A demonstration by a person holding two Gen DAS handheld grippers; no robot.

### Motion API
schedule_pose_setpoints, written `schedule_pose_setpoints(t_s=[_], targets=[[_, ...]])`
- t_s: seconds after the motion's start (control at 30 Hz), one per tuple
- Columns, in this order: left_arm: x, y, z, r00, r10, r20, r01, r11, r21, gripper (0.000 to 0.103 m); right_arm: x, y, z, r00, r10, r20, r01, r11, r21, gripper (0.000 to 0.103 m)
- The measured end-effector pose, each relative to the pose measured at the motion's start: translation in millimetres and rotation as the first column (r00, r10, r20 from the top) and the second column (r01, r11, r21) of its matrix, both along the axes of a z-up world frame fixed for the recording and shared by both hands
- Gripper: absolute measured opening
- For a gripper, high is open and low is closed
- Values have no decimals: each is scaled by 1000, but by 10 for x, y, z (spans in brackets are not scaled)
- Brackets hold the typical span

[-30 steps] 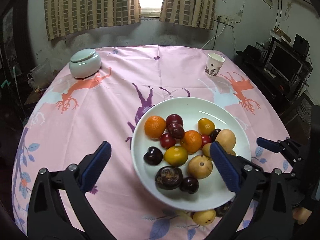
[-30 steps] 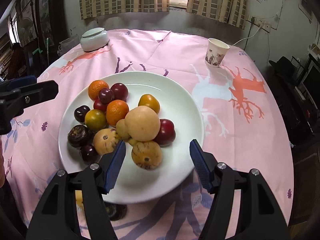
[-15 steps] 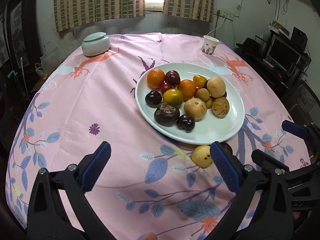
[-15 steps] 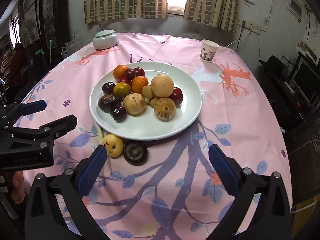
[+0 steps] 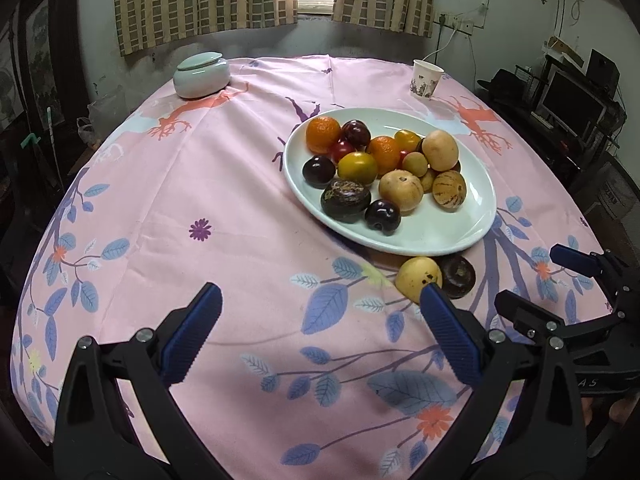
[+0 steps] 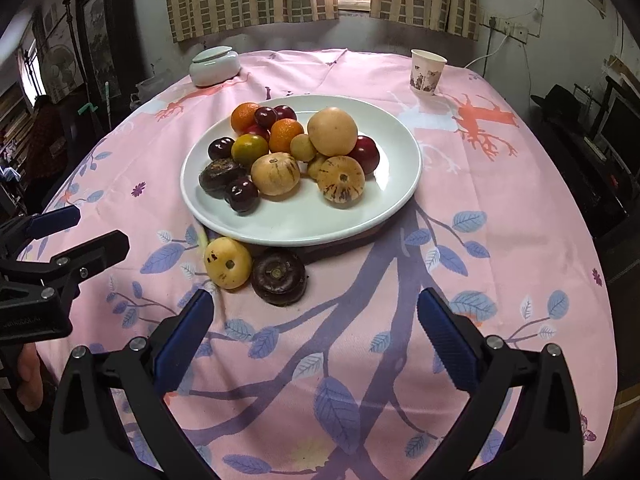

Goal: Organize fruits
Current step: 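Grasp a dark mangosteen with the right gripper while the left grasps a yellow pear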

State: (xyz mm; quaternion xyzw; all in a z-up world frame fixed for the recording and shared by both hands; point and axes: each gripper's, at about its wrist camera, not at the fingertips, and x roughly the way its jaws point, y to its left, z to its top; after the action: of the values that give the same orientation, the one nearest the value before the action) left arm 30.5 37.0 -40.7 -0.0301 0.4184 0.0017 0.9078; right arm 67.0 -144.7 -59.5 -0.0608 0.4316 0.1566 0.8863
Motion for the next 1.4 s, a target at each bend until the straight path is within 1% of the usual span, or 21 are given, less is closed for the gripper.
schedule_pose_setpoints(t_s=[0.03, 0.1, 0.17, 0.27, 0.4, 0.43, 0.47, 0.53, 0.6, 0.63, 0.7, 0.77, 0.9, 1.0, 1.13, 1.23, 1.3, 1.4], targets=[[-11, 28, -27, 1000, 4, -7, -4, 1000, -8, 101, 12, 16, -48, 1000, 8, -8, -8, 1000, -4, 102], [-41, 82, -78, 1000, 12, -20, -12, 1000, -19, 101, 57, 46, -109, 999, 27, -26, -27, 1000, 7, 97], [-74, 145, -117, 999, 23, -28, -24, 999, -24, 101, 114, 105, -167, 998, 49, -44, -48, 999, 17, 81], [-126, 247, -149, 999, 41, -34, -42, 999, -33, 101, 221, 219, -283, 994, 73, -85, -75, 997, -10, 70], [-169, 398, -198, 996, 70, -46, -73, 996, -49, 101, 321, 318, -405, 990, 87, -110, -93, 995, -43, 68], [-177, 421, -209, 996, 74, -49, -77, 995, -56, 101, 334, 334, -423, 990, 89, -111, -95, 994, -51, 67], [-178, 437, -213, 996, 77, -51, -80, 995, -62, 101, 357, 332, -442, 990, 88, -112, -94, 994, -56, 60], [-176, 436, -213, 996, 74, -52, -78, 995, -64, 101, 385, 319, -457, 990, 94, -107, -100, 994, -47, 58], [-170, 397, -199, 996, 68, -50, -70, 996, -55, 101, 365, 340, -447, 988, 115, -105, -121, 992, -48, 44], [-163, 366, -189, 997, 62, -50, -65, 997, -50, 101, 344, 355, -436, 987, 123, -108, -128, 991, -43, 41], [-149, 287, -168, 998, 44, -51, -46, 998, -42, 101, 301, 327, -423, 986, 120, -118, -125, 992, -34, 41], [-129, 191, -146, 999, 17, -48, -19, 999, -35, 101, 249, 235, -386, 985, 108, -133, -110, 994, -5, 41], [-20, -90, -124, 997, -63, -46, 62, 998, -31, 101, 67, -25, -260, 993, 75, -96, -74, 997, 11, 41], [108, -345, -178, 990, -129, -64, 127, 991, -32, 101, -21, -266, -237, 995, 34, -89, -33, 999, 20, 41], [253, -631, -246, 982, -176, -75, 177, 984, 14, 100, -85, -544, -244, 996, -10, -92, 14, 999, 45, 42], [320, -741, -248, 978, -197, -64, 199, 980, 28, 100, -97, -673, -250, 995, -31, -94, 37, 997, 70, 42], [361, -773, -249, 977, -206, -56, 208, 978, 27, 97, -86, -721, -261, 995, -36, -98, 44, 996, 81, 42], [458, -780, -328, 973, -213, -91, 215, 977, 13, 82, -78, -734, -275, 994, -31, -101, 41, 995, 95, 42]])
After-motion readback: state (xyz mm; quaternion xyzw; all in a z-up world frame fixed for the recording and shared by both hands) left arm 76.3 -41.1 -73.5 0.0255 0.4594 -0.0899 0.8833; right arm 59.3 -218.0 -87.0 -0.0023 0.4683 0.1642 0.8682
